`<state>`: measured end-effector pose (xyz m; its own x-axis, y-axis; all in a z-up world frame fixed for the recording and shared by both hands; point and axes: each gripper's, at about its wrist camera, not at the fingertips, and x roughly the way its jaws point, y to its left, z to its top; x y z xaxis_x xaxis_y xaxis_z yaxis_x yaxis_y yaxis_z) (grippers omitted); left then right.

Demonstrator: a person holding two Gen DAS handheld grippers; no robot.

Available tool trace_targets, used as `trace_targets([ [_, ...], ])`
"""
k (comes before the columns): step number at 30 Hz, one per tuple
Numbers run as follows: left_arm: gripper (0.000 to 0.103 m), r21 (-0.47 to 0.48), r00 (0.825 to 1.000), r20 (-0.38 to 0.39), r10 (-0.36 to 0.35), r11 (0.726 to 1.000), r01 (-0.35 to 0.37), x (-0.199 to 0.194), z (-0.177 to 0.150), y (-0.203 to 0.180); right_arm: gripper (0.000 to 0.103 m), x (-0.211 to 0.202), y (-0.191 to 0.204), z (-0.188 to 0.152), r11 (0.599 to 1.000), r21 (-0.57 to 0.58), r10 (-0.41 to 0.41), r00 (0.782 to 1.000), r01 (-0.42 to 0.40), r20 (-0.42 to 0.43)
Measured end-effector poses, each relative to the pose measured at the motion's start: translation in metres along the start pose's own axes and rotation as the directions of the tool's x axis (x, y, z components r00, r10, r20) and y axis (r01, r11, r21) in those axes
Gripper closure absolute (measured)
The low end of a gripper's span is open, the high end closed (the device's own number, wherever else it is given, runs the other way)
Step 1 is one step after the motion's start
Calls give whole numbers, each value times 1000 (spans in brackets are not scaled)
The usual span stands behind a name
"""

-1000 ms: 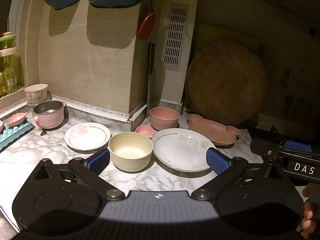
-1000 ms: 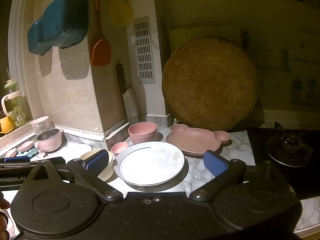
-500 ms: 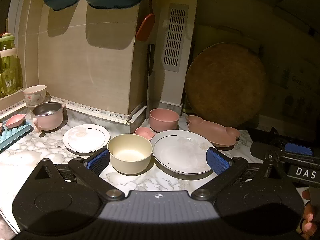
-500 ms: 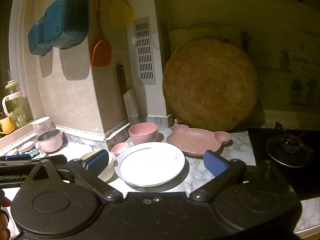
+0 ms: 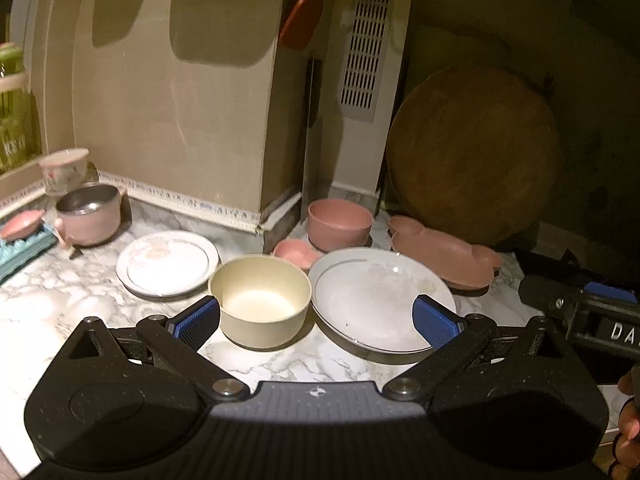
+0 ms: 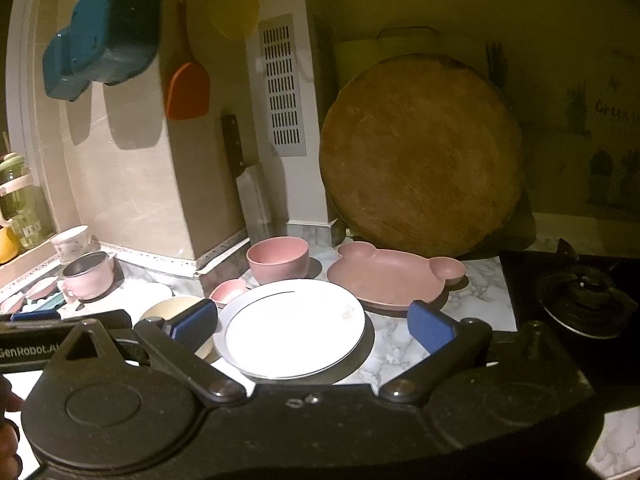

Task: Organize plates and bowls
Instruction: 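Move both tools toward the large white gold-rimmed plate, then close both grippers on the rim of the large white plate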

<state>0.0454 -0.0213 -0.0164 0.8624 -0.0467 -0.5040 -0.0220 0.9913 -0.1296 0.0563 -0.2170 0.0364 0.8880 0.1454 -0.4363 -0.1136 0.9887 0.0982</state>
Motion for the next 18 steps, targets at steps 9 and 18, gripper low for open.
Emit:
trace_targets([
  [9, 0, -46, 990, -139, 10, 999, -17, 66, 2, -3, 2, 71, -24, 3, 999, 36, 15, 989, -10, -144],
  [18, 0, -141, 956, -291, -37, 990, -4, 120, -3, -5, 8, 147, -48, -1, 993, 101, 89, 939, -58, -333],
])
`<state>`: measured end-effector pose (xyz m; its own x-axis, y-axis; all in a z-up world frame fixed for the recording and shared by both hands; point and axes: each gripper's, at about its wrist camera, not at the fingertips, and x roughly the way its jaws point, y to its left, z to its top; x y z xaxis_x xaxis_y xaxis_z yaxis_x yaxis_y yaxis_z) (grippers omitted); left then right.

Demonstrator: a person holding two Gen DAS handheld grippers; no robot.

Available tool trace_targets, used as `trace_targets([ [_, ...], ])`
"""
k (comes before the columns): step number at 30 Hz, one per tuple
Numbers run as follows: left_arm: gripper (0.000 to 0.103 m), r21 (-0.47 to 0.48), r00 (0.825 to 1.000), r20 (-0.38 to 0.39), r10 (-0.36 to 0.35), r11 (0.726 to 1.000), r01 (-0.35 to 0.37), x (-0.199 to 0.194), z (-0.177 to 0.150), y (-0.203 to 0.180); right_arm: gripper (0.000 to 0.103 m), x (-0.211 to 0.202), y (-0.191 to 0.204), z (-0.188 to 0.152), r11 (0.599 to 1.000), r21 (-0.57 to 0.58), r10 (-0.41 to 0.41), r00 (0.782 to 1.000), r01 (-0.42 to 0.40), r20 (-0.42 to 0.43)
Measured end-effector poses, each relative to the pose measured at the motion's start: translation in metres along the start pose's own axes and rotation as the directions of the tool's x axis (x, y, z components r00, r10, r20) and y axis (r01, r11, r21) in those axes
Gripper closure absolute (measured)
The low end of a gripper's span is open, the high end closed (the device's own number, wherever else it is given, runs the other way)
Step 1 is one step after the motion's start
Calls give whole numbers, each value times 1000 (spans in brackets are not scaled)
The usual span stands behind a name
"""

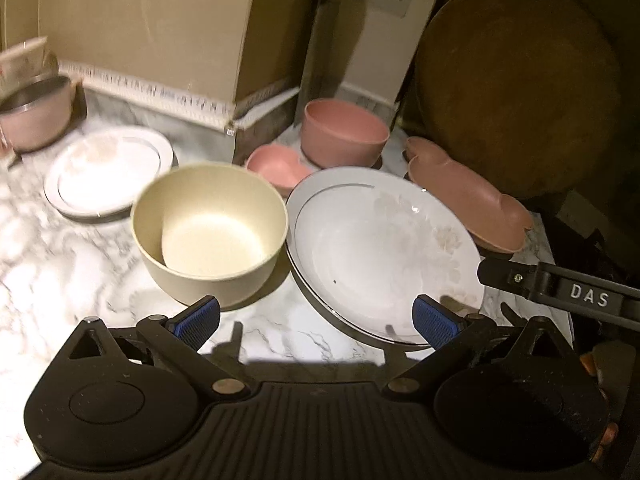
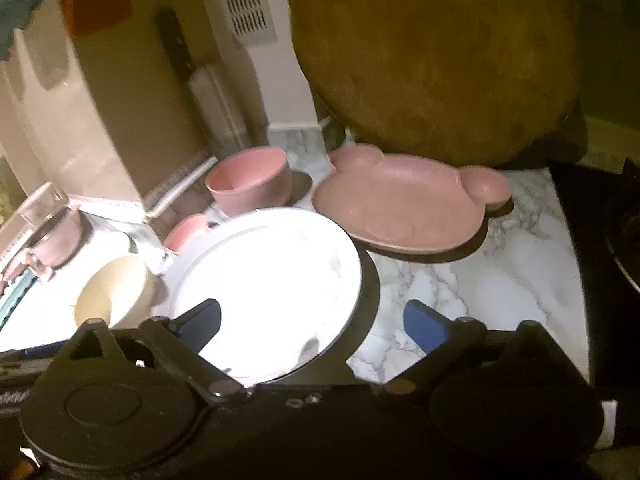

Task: Organize plates and bowls
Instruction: 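Close both grippers on the rim of the large white plate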

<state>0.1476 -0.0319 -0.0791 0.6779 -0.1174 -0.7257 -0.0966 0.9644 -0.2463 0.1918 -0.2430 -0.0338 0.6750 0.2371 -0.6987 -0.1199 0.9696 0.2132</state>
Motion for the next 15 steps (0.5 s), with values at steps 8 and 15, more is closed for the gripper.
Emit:
trace_targets([
  [8, 1, -95, 997, -82, -11, 996, 3, 27, 4, 3, 26, 49, -17, 22, 999, 45, 15, 991, -9, -136],
  [15, 15, -126, 995, -97, -24, 992, 11, 40, 8, 2, 44, 73, -28, 34, 996, 89, 23, 981, -6, -193],
])
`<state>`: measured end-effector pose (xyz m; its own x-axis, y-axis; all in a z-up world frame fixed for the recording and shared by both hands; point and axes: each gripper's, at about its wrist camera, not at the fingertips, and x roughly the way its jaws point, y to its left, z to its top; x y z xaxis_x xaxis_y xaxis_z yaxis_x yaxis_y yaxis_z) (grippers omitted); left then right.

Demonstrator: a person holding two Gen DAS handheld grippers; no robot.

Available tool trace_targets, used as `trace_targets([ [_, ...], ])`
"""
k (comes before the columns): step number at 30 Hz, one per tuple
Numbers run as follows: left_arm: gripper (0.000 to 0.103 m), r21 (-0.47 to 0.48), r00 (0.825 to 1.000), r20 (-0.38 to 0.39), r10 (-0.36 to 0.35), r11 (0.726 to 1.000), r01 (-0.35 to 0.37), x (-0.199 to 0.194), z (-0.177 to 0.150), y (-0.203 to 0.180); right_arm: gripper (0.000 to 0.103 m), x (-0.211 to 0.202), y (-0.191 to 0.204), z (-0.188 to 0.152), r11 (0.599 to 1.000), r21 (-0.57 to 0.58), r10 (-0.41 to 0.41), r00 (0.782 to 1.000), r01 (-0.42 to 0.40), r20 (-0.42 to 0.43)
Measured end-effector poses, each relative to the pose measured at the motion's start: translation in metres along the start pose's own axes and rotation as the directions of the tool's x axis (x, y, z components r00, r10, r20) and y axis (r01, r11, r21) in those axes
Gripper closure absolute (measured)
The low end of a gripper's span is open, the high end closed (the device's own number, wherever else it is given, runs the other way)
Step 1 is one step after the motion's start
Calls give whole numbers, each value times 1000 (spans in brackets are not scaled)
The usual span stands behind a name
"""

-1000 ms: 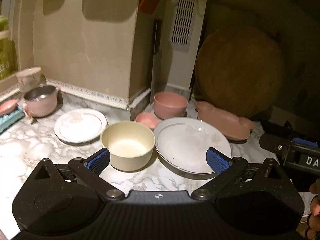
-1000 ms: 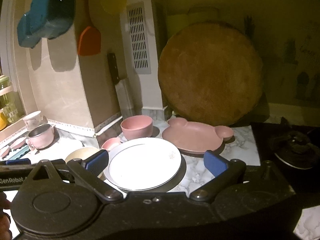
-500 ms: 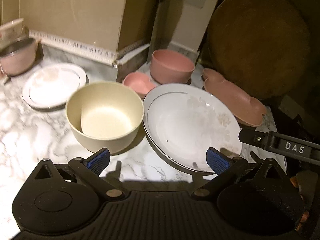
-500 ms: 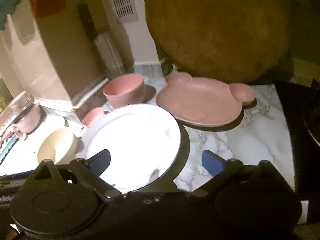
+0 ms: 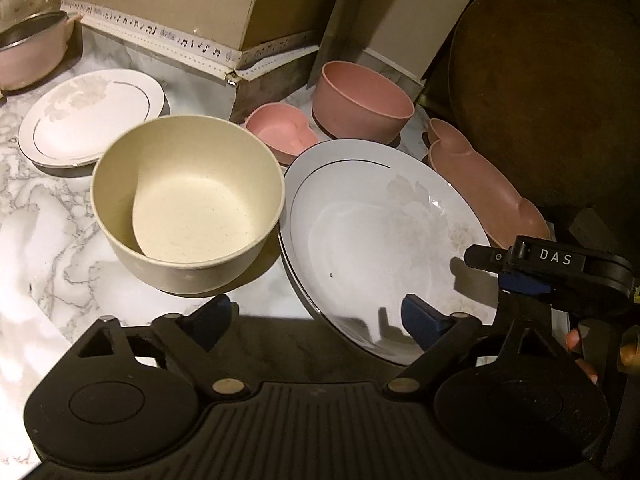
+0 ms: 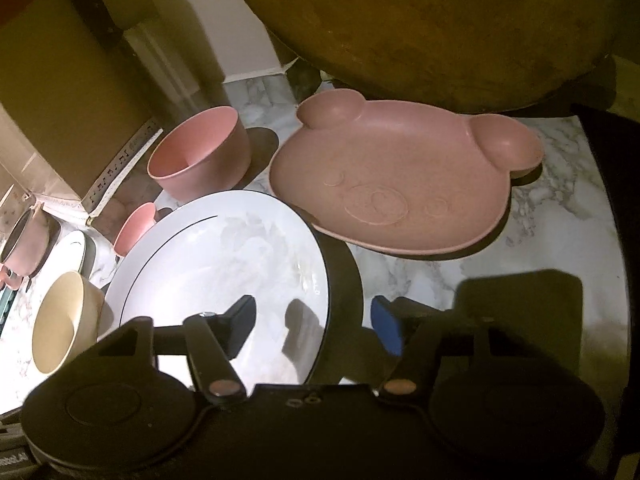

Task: Organize plates and bowls
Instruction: 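Close both grippers on the rim of the large white plate, then carry the plate toward the stove and set it down, opening both grippers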

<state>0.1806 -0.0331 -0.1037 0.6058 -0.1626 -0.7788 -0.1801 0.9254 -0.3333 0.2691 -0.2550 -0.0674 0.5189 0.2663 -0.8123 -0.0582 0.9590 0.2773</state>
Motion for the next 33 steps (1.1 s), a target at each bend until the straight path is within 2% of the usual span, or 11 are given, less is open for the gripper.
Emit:
trace_targets([
  [2, 28, -8, 1000, -5, -3, 1000, 3, 3, 1, 0, 55, 5, -2, 3, 1000, 5, 2, 1000, -2, -14],
  [3, 29, -12, 1000, -6, -3, 1000, 2, 6, 2, 1, 59, 7, -2, 4, 1000, 10, 5, 1000, -5, -23],
  [6, 33, -19, 1000, -9, 18, 1000, -18, 11, 4, 2, 63, 10, -4, 10, 1000, 12, 7, 999, -7, -35],
  [7, 41, -21, 1000, -13, 15, 1000, -16, 13, 4, 2, 64, 12, -3, 13, 1000, 1, 1, 999, -1, -35],
  [11, 56, -40, 1000, -19, 5, 999, -6, 19, 7, 3, 72, 18, -5, 23, 1000, -23, -19, 999, 18, -45],
  [14, 62, -66, 1000, -25, 12, 998, -14, 21, 9, 6, 80, 24, -5, 29, 1000, -26, 0, 998, -2, -71],
  [19, 68, -92, 999, -28, 22, 995, -25, 24, 12, 9, 85, 34, -1, 35, 999, -40, 12, 995, -16, -98],
  [21, 73, -94, 999, -28, 26, 995, -29, 25, 12, 9, 88, 35, 0, 36, 999, -48, 16, 995, -21, -102],
  [26, 88, -87, 1000, -22, 13, 996, -15, 24, 12, 9, 88, 35, 4, 37, 996, -86, 9, 995, -18, -103],
  [33, 89, -44, 1000, -26, 16, 999, -17, 23, 14, 6, 92, 28, 0, 36, 995, -97, 23, 994, -33, -107],
])
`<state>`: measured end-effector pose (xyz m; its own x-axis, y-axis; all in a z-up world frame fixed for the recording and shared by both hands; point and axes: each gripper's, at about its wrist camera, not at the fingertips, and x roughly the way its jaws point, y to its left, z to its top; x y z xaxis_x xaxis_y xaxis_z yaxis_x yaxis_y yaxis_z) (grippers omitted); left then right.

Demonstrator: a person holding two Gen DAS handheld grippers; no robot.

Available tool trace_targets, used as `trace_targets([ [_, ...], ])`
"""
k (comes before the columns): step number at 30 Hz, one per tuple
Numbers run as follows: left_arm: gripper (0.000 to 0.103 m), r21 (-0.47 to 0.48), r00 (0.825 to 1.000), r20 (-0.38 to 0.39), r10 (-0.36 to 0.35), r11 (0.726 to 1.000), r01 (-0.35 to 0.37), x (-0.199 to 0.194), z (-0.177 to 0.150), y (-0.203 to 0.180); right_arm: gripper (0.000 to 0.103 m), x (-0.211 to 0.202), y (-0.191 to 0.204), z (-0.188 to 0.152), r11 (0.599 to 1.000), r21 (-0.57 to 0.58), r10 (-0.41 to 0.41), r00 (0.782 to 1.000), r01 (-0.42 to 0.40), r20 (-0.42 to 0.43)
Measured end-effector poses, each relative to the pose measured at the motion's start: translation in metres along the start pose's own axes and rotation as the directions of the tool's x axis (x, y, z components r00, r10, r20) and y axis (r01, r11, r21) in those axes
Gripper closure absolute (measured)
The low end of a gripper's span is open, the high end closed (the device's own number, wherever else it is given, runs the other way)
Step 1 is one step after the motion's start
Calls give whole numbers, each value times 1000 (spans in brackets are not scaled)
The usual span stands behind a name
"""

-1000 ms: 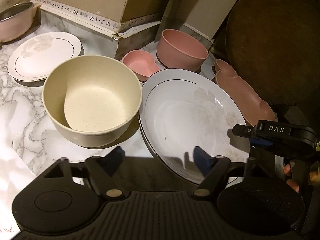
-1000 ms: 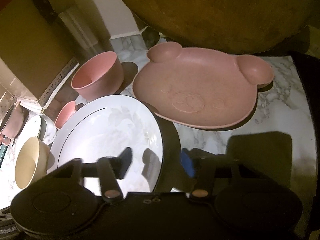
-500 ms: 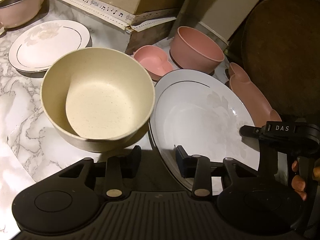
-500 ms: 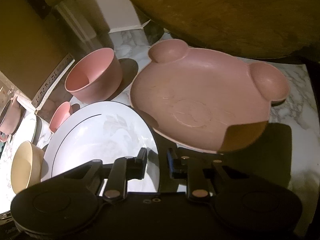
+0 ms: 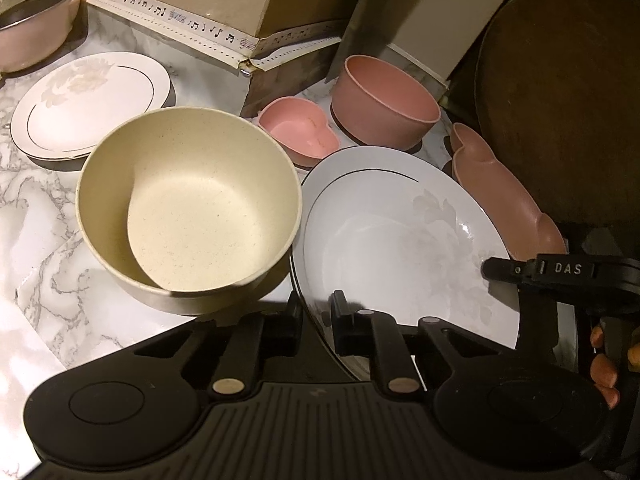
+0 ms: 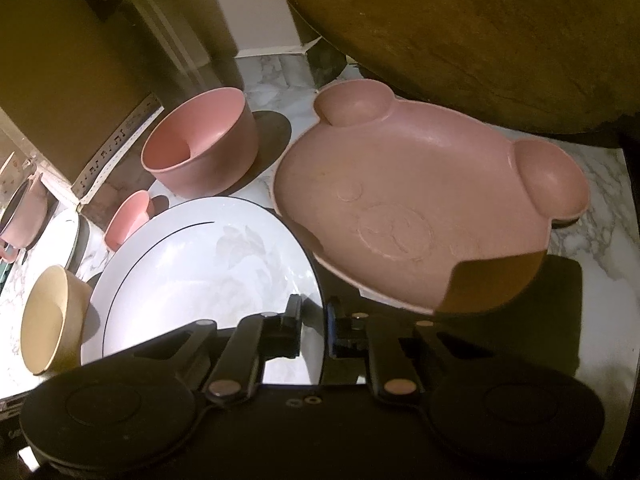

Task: Organize plates and bowls
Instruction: 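Carry the plate toward the stove and set it down, opening both grippers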

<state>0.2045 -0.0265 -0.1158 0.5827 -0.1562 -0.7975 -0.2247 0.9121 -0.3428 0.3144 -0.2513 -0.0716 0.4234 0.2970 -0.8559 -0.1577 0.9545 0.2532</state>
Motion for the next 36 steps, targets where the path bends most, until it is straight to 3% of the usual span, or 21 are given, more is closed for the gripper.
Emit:
trace_targets([
  [16, 89, 178, 996, -42, -73, 981, 79, -23, -34, -33, 95, -61, -21, -54, 997, 74, -19, 1000, 17, 24],
  [30, 89, 392, 976, -150, -160, 896, 208, -18, -68, -104, 95, -129, -79, -114, 963, 247, -128, 989, 106, 74],
  [36, 89, 436, 970, -172, -171, 870, 231, -13, -77, -122, 95, -142, -103, -132, 942, 309, -165, 983, 131, 86],
])
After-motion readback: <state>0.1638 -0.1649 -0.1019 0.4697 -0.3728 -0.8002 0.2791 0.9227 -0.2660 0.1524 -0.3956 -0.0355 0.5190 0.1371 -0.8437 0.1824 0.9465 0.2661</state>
